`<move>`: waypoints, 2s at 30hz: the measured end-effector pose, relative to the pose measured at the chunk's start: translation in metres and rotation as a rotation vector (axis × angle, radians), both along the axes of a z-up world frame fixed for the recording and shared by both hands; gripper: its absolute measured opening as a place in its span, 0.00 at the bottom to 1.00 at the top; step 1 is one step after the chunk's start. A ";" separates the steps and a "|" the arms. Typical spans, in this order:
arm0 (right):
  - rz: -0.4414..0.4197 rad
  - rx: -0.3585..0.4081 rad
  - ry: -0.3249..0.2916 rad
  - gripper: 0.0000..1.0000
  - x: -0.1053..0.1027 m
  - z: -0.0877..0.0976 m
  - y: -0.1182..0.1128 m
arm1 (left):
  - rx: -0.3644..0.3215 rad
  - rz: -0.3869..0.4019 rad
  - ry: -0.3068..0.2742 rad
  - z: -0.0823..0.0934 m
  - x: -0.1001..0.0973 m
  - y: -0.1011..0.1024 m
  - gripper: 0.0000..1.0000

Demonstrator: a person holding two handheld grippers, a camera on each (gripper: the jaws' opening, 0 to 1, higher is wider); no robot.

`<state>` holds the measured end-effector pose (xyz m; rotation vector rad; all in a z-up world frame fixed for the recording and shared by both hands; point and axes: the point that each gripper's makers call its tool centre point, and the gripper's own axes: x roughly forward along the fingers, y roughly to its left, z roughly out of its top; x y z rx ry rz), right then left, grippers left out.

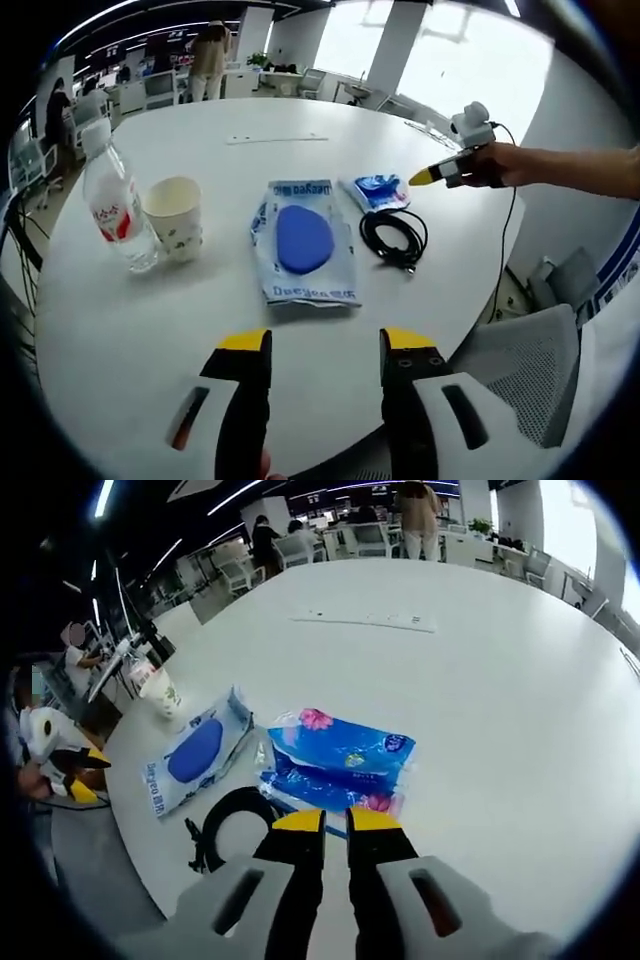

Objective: Arrange the tabletop items into an orderly group along one side of the table until the central work area is clear of visible clutter.

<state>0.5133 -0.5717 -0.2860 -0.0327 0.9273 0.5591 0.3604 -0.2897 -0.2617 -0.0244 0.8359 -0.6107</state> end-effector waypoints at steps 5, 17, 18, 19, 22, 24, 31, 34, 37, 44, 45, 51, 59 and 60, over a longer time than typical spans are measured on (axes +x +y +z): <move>0.028 0.001 -0.004 0.06 0.001 0.001 0.010 | -0.003 0.007 0.004 -0.001 0.002 -0.001 0.42; 0.164 -0.033 -0.018 0.15 -0.001 0.004 0.043 | -0.006 0.031 0.046 -0.013 0.008 -0.008 0.40; 0.172 -0.034 -0.018 0.16 -0.001 0.005 0.046 | -0.008 0.035 0.052 -0.014 0.008 -0.008 0.40; 0.179 -0.034 -0.020 0.17 -0.001 0.006 0.048 | -0.012 0.039 0.057 -0.015 0.008 -0.009 0.40; 0.203 -0.042 -0.029 0.18 0.001 0.008 0.055 | -0.015 0.045 0.071 -0.019 0.009 -0.012 0.39; 0.217 -0.045 -0.032 0.19 0.002 0.009 0.060 | -0.018 0.049 0.079 -0.020 0.010 -0.014 0.39; 0.243 -0.042 -0.036 0.19 0.008 0.009 0.073 | -0.025 0.052 0.096 -0.026 0.015 -0.021 0.39; 0.260 -0.047 -0.037 0.19 0.009 0.008 0.079 | -0.033 0.059 0.109 -0.027 0.017 -0.023 0.39; 0.268 -0.043 -0.040 0.19 0.012 0.009 0.085 | -0.037 0.068 0.117 -0.030 0.019 -0.025 0.39; 0.311 -0.054 -0.046 0.19 0.021 0.008 0.104 | -0.035 0.078 0.142 -0.036 0.023 -0.032 0.39; 0.317 -0.057 -0.047 0.19 0.022 0.008 0.106 | -0.032 0.081 0.147 -0.038 0.024 -0.033 0.39; 0.326 -0.045 -0.042 0.19 0.028 0.004 0.124 | -0.023 0.101 0.180 -0.046 0.025 -0.036 0.36; 0.336 -0.046 -0.032 0.20 0.038 -0.006 0.139 | -0.039 0.123 0.206 -0.050 0.032 -0.044 0.35; 0.339 -0.051 -0.030 0.20 0.039 -0.008 0.140 | -0.041 0.125 0.207 -0.050 0.033 -0.045 0.35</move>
